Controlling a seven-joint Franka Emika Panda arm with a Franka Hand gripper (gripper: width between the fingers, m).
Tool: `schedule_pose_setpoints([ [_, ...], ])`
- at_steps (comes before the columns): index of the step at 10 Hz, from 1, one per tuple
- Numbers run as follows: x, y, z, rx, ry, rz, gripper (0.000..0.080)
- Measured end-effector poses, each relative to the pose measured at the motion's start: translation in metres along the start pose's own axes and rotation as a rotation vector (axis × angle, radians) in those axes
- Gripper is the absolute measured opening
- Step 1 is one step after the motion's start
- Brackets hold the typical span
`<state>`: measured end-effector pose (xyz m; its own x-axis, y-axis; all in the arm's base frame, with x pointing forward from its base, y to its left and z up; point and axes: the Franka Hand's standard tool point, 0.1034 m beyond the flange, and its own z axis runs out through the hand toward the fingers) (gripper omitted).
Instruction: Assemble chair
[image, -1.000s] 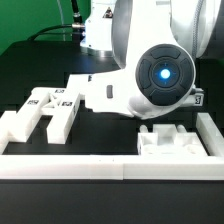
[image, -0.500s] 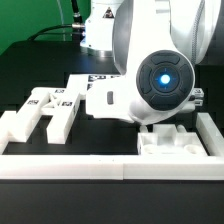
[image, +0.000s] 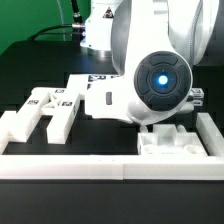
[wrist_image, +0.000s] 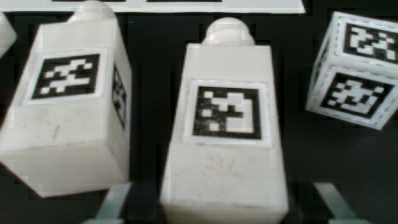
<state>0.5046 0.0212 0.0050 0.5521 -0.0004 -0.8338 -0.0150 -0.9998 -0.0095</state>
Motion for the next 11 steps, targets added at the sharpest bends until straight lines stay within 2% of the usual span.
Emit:
schedule_pose_setpoints([
  [4, -0.002, 0.003, -0.003, 0.005, 0.0, -0.001, 0.0294],
  [8, -0.034, 0.007, -0.053, 0.019, 0.032, -0.005, 0.0294],
  [9, -0.038, 0.007, -0.057, 0.02, 0.04, -0.005, 0.0294],
  [11, -0.033, 0.007, -0.057, 0.02, 0.066, -0.005, 0.0294],
])
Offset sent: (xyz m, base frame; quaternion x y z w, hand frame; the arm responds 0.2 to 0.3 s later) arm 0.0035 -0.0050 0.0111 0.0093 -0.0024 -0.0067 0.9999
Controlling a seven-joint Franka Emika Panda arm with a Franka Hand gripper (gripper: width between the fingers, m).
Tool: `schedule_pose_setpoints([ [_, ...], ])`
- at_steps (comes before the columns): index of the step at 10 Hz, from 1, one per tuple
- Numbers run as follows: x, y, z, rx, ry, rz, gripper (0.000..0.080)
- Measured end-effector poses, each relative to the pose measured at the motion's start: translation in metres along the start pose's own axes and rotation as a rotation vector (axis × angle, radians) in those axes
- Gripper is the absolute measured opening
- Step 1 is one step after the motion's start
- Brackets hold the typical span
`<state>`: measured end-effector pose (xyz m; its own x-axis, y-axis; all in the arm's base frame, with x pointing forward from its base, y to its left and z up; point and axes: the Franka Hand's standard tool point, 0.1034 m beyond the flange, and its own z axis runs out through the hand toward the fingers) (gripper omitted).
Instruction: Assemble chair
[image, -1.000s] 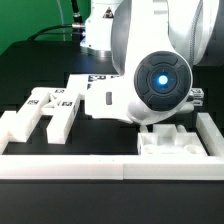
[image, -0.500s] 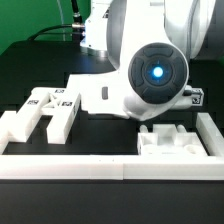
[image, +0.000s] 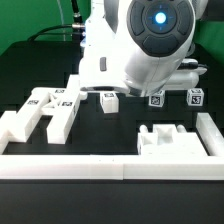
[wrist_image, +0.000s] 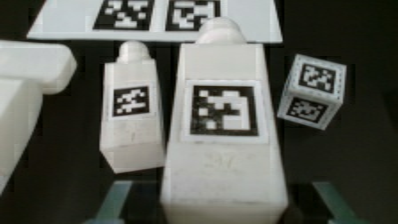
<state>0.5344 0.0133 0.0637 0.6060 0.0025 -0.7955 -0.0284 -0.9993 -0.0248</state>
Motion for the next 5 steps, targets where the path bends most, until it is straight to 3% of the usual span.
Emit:
schedule_pose_setpoints([
  [1, 0.001, 0.0, 0.0, 0.0, 0.003, 0.0, 0.0294],
  [2, 0.011, -0.001, -0.011, -0.002, 0.096, -0.002, 0.0294],
  [5, 0.0, -0.003, -0.052, 0.002, 0.245, -0.005, 0.0294],
])
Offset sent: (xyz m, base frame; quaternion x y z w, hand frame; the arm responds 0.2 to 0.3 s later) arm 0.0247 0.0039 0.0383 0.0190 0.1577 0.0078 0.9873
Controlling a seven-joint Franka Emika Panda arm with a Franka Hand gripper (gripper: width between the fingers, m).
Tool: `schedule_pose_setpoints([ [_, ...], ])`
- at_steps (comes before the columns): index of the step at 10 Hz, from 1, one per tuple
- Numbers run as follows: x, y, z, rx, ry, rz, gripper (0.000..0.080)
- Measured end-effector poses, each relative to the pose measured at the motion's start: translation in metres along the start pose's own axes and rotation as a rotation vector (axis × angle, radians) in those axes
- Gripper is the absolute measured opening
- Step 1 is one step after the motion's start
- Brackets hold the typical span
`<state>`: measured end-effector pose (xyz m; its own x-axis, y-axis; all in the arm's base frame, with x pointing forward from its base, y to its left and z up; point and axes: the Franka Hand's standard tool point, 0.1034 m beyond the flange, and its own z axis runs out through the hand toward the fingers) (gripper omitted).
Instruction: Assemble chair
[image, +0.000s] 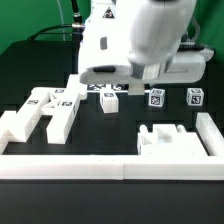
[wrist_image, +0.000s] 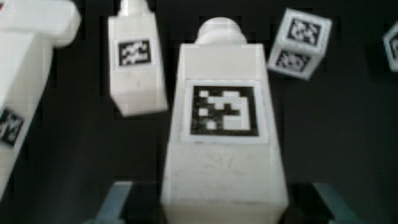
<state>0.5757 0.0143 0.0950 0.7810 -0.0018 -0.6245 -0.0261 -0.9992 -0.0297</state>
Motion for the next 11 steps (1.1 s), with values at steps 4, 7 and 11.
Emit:
schedule_pose_setpoints([
  [4, 0.018, -0.002, -0.027, -0.003, 0.314, 0.0, 0.0294],
  [7, 0.021, -0.003, -0.035, -0.006, 0.515, 0.0, 0.0294],
  [11, 0.023, -0.024, -0.078, 0.0, 0.757, -0.001, 0.0294],
])
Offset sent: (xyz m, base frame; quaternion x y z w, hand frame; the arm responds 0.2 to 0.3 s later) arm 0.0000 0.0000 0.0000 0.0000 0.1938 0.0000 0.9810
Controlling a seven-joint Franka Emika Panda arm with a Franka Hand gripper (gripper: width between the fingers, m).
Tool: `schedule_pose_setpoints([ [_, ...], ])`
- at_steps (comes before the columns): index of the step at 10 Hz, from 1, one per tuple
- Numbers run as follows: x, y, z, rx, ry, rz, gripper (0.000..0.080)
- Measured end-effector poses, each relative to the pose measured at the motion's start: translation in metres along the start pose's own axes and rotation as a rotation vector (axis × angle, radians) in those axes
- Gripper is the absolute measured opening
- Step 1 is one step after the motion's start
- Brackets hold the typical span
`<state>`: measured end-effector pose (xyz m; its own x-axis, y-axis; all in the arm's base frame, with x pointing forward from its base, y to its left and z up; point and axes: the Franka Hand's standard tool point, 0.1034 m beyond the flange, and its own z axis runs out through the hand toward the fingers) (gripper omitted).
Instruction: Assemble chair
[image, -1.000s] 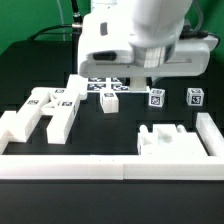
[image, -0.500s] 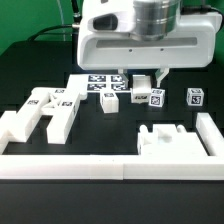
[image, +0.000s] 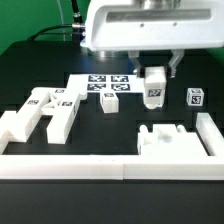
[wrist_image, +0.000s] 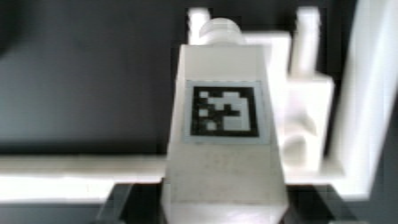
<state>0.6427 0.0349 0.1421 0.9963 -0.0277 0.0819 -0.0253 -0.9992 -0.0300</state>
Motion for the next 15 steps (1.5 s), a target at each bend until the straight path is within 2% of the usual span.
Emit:
schedule_pose_setpoints([
  [2, -0.007, 0.003, 0.007, -0.003, 0.015, -0.005, 0.0294],
  [4, -0.007, 0.002, 0.007, -0.003, 0.016, -0.008, 0.0294],
  [5, -0.002, -0.004, 0.005, -0.006, 0.023, -0.026, 0.0294],
  [8, 0.029, -0.022, 0.004, 0.0, 0.073, -0.053, 0.0294],
  [10, 0.03, -0.021, 0.005, 0.0, 0.092, -0.051, 0.0294],
  [12, 0.04, -0.021, 0.005, 0.001, 0.261, -0.049, 0.0294],
  [13, 0.037, -0.021, 0.01, 0.0, 0.304, -0.05, 0.0294],
  [15, 0.037, -0.03, 0.019, -0.001, 0.296, -0.071, 0.0294],
])
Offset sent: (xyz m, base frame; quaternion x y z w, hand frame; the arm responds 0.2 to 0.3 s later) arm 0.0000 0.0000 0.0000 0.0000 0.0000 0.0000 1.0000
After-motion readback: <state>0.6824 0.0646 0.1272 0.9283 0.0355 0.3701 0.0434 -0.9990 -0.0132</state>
